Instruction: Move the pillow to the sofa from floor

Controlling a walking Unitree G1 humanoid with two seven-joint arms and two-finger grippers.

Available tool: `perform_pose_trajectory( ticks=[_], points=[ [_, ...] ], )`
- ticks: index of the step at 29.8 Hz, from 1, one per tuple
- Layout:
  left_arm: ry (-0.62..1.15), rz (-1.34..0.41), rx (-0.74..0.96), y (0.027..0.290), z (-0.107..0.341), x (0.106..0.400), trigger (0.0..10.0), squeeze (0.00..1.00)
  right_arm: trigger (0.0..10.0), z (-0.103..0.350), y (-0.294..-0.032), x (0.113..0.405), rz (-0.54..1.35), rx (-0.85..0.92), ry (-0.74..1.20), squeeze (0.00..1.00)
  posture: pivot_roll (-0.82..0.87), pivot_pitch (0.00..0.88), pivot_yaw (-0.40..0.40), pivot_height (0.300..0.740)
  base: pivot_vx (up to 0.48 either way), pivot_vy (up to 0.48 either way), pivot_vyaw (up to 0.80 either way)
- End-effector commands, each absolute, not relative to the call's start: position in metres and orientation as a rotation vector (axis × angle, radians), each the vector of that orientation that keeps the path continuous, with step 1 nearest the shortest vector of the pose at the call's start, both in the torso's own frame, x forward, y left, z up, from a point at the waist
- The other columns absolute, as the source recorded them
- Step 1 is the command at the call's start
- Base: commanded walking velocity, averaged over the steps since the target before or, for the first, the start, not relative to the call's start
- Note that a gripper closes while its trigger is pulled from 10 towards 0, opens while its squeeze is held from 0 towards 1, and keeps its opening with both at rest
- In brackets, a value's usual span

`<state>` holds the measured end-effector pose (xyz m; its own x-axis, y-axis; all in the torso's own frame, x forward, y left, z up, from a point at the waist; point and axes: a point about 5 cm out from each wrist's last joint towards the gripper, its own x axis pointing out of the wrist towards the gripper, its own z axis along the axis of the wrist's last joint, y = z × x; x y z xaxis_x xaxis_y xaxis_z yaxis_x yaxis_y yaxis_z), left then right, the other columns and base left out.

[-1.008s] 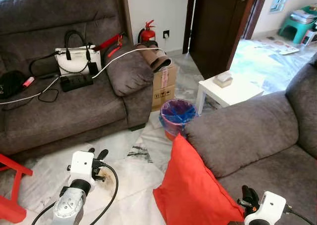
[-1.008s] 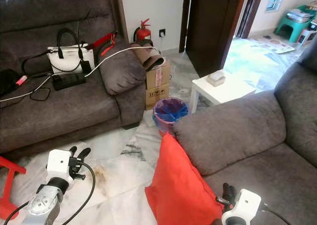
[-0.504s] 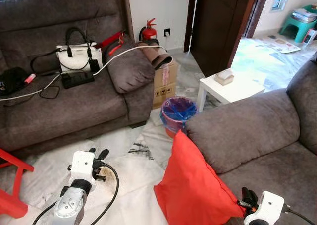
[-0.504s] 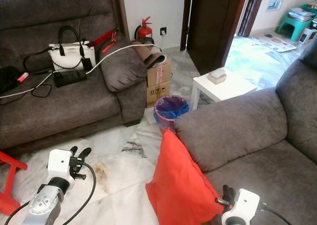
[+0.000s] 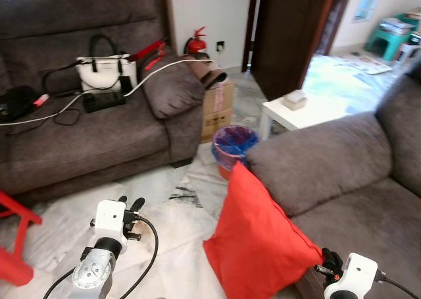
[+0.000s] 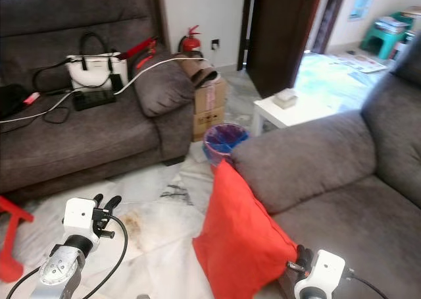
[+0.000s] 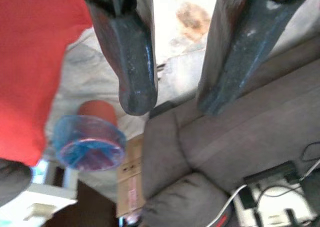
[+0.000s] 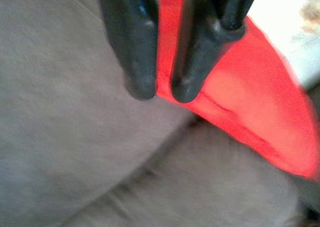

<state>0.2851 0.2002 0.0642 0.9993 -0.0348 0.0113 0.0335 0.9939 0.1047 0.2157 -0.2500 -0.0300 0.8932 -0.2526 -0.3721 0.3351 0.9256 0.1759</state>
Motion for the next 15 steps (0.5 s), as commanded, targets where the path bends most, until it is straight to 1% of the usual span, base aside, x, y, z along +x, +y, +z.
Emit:
perform_pose_trajectory(
  ticks=[1,10,15],
  points=[
    [0.033,-0.006,0.098,0.2076,0.0544,0.2769,10.0,0.0,10.0,-0.0233,-0.2469,0.2273,-0.289,0.237,0.327,0.0,0.08,0.08,0.033,0.653,0.0,0.0,0.0],
    [0.031,-0.002,0.099,0.208,0.0551,0.2773,10.0,0.0,10.0,-0.0224,-0.2465,0.2284,-0.288,0.238,0.317,0.0,0.08,0.08,0.036,0.653,0.0,0.0,0.0],
    [0.029,-0.001,0.099,0.2083,0.0555,0.2773,10.0,0.0,10.0,-0.0237,-0.2456,0.2292,-0.279,0.22,0.345,0.0,0.08,0.08,0.035,0.653,0.0,0.0,0.0]
  ],
)
